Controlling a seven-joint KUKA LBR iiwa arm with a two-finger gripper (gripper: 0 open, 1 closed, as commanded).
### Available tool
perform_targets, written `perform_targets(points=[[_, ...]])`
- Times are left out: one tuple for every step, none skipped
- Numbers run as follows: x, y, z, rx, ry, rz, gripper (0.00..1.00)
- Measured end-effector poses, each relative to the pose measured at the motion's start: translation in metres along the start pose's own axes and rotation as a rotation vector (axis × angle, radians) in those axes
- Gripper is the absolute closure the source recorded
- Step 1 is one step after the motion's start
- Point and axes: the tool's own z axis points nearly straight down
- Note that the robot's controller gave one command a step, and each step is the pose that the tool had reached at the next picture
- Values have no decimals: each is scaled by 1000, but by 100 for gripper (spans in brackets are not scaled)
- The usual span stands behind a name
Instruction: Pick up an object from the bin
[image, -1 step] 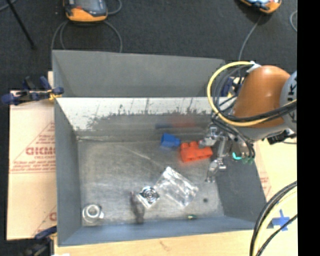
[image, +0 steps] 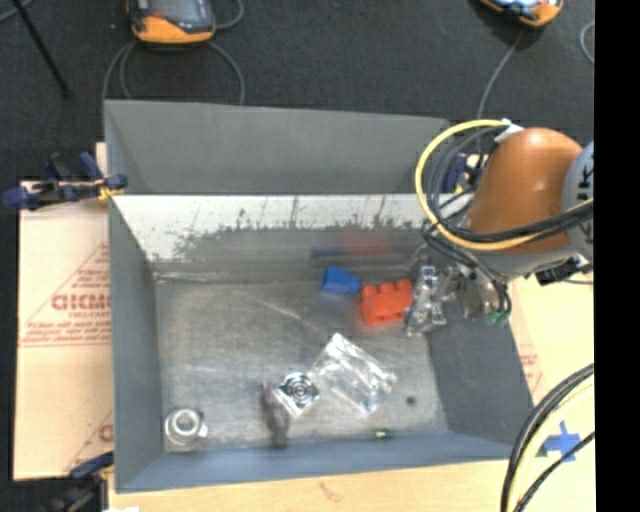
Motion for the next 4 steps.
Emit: perform_targets(points=[[0, 0, 0, 0, 0, -1, 0], [-69, 3, 94, -4, 1, 268, 0], [-66, 9, 105, -4, -5, 419, 0], [-68, 8, 103, -2, -14, 417, 100]])
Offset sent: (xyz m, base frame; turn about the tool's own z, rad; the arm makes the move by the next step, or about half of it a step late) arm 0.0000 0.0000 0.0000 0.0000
